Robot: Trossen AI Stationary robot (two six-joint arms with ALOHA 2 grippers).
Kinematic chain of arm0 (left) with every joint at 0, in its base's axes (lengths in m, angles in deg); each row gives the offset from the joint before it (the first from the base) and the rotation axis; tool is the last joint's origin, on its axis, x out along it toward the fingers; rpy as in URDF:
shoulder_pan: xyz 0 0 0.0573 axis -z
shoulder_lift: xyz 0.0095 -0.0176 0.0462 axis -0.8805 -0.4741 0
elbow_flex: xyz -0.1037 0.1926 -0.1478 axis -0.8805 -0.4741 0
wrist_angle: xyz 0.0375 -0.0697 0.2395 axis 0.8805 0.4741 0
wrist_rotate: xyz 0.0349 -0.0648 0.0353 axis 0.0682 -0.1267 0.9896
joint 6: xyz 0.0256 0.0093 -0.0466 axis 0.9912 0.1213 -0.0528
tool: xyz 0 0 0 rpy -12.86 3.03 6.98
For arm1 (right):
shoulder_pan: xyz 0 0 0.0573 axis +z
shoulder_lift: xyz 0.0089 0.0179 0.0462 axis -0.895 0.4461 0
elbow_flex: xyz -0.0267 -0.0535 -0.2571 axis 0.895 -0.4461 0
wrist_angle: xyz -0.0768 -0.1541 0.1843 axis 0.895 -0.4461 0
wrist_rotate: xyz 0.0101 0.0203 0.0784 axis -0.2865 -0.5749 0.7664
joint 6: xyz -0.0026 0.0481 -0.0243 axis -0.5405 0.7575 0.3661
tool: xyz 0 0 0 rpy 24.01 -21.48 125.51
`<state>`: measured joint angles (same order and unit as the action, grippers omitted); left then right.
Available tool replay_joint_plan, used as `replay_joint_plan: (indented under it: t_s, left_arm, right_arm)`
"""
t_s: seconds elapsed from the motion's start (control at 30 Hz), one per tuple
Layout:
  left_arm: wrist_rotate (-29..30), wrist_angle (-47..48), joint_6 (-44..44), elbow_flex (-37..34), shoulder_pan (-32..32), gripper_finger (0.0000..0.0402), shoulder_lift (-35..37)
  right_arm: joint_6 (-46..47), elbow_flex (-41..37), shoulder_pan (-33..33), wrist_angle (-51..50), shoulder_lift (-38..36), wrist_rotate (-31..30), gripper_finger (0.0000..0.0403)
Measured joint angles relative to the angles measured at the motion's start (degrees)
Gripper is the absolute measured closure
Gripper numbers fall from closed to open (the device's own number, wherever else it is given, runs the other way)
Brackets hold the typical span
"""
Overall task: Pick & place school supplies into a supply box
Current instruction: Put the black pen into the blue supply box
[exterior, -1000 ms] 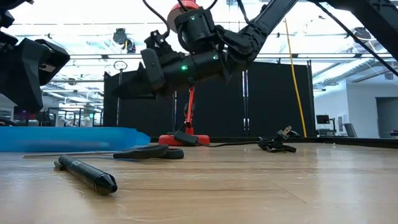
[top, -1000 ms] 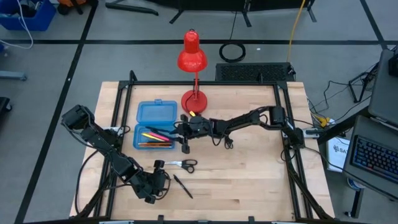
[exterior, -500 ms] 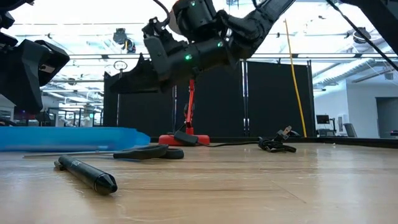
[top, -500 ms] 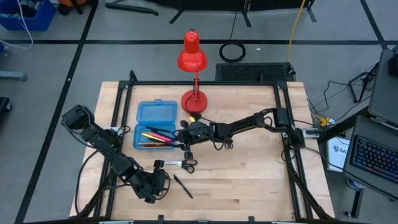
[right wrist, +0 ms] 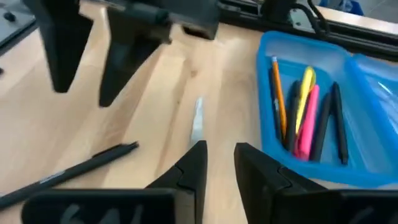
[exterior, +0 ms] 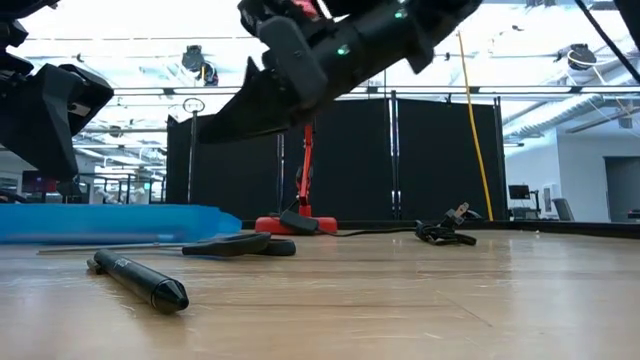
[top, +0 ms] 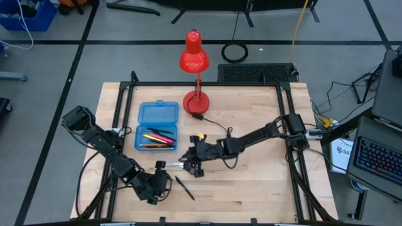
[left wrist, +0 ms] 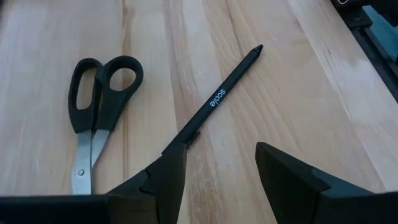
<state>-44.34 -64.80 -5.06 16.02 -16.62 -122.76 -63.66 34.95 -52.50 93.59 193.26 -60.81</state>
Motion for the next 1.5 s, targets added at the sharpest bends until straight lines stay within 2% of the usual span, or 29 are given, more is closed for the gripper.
replay_joint_plan:
  t_s: [0.33, 0.5, 0.7, 0.87, 1.0, 1.1, 1.2, 1.33, 1.4, 1.5]
  left_arm:
    - [4.4, 0.0, 0.0, 0.0, 0.0, 0.0202, 0.0]
    - [4.3, -0.1, -0.3, 0.0, 0.0, 0.0201, 0.0]
    - [-1.6, -0.7, -1.9, 0.0, 0.0, 0.0202, 0.0]
    - [-0.1, -1.5, -0.1, 0.0, 0.0, 0.0201, 0.0]
    - [-0.1, -1.6, 0.0, 0.0, 0.0, 0.0201, 0.0]
    - [-0.1, -1.7, 0.0, 0.0, 0.0, 0.0201, 0.0]
    - [-0.1, -1.8, 0.0, 0.0, 0.0, 0.0201, 0.0]
    - [0.0, -1.7, -0.1, 0.0, 0.0, 0.0201, 0.0]
    - [0.0, -1.7, -0.1, 0.0, 0.0, 0.0202, 0.0]
    - [0.0, -1.7, 0.8, 0.0, 0.0, 0.0202, 0.0]
  right_arm:
    - [5.6, -5.0, 7.2, 4.5, -0.1, -8.5, 0.0354]
    - [7.7, -8.3, 9.5, 13.8, -0.1, -6.3, 0.0358]
    - [14.0, -13.0, 11.4, 21.6, 0.0, -6.4, 0.0357]
    - [19.0, -14.7, 13.6, 23.1, 0.0, -7.8, 0.0339]
    - [19.6, -14.7, 14.9, 25.6, 0.7, -7.8, 0.0324]
    - [20.2, -14.7, 15.5, 29.8, 2.1, -4.7, 0.0317]
    - [25.4, -14.6, 15.3, 35.1, 3.8, -2.5, 0.0317]
    - [27.2, -14.6, 14.6, 36.9, 5.4, -0.4, 0.0318]
    - [26.7, -14.6, 14.5, 36.2, 5.5, -1.0, 0.0318]
    - [26.7, -14.5, 14.7, 35.6, 5.4, -5.6, 0.0318]
